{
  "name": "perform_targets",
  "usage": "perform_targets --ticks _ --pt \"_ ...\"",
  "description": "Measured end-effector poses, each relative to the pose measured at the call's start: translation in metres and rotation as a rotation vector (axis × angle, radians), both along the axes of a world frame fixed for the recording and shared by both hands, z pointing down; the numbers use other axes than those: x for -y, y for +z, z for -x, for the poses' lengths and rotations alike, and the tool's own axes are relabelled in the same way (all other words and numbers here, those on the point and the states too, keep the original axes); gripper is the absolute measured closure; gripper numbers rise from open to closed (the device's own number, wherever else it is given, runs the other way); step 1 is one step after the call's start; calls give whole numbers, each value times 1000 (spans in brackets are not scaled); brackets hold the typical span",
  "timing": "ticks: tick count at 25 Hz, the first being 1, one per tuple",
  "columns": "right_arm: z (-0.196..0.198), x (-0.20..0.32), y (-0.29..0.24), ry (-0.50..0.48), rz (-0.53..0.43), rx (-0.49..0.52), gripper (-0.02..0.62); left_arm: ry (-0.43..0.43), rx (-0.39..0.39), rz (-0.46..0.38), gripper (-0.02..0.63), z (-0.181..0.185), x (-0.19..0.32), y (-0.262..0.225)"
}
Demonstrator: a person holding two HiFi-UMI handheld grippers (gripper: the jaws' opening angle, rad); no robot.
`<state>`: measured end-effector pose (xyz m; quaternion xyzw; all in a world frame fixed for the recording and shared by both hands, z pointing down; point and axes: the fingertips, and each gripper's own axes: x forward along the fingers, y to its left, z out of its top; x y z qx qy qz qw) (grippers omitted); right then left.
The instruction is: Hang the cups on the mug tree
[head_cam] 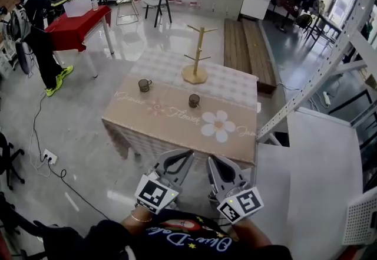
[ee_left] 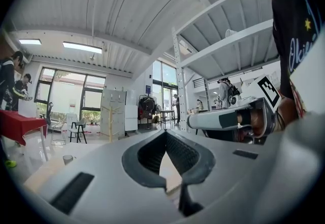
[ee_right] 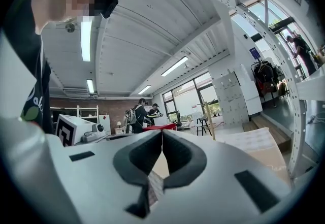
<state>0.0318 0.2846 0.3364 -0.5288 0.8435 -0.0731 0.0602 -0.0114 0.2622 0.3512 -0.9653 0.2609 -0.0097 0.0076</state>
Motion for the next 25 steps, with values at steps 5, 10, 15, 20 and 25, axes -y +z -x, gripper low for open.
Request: perform_targets --ticks 5,10,15,20,25 --pt "8 17 2 -5 5 -16 586 -7 -2 4 598 7 17 2" --pt "11 32 2 -6 -3 -10 586 -1 -4 2 598 11 33 3" --pt "14 48 -3 7 -9 -8 585 7 -11 1 598 14 48 0" --pt "18 63 -1 17 -1 -12 586 14 -20 0 598 18 64 1" --pt "22 76 2 24 8 -10 585 28 -18 -2 598 23 77 4"
